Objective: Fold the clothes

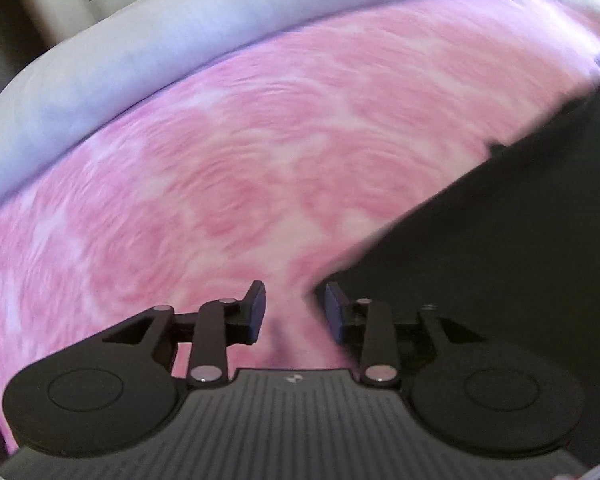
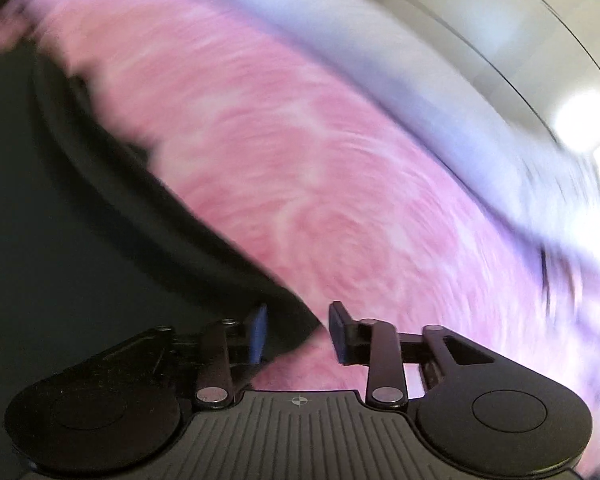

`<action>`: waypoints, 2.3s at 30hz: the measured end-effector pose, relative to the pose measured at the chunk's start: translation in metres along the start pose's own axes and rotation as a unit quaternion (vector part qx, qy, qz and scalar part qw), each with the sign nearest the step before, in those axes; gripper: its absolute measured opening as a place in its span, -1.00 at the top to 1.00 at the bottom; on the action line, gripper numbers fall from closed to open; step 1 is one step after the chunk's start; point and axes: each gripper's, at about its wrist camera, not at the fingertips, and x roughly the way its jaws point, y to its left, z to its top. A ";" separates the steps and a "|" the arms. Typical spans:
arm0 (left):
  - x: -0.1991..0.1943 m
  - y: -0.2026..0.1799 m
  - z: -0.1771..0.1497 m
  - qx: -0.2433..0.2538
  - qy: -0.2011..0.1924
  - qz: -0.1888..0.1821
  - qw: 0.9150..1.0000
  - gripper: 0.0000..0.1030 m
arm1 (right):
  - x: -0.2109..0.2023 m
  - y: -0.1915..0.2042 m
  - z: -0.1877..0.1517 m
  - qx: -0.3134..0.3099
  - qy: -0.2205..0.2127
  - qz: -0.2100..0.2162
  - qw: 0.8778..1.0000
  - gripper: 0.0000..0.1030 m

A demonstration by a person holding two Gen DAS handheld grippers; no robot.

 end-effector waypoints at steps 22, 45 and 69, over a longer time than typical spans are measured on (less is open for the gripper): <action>-0.123 -0.136 -0.145 0.107 -0.054 -0.066 0.991 0.42 | -0.144 0.143 -0.110 0.128 -0.063 0.099 0.985 0.16; -0.144 -0.183 -0.180 0.063 -0.075 -0.026 0.995 0.35 | -0.163 0.162 -0.122 0.274 -0.117 0.104 0.949 0.11; -0.170 -0.237 -0.228 0.369 -0.153 0.077 0.914 -0.03 | -0.188 0.212 -0.160 0.063 -0.023 -0.078 0.995 0.02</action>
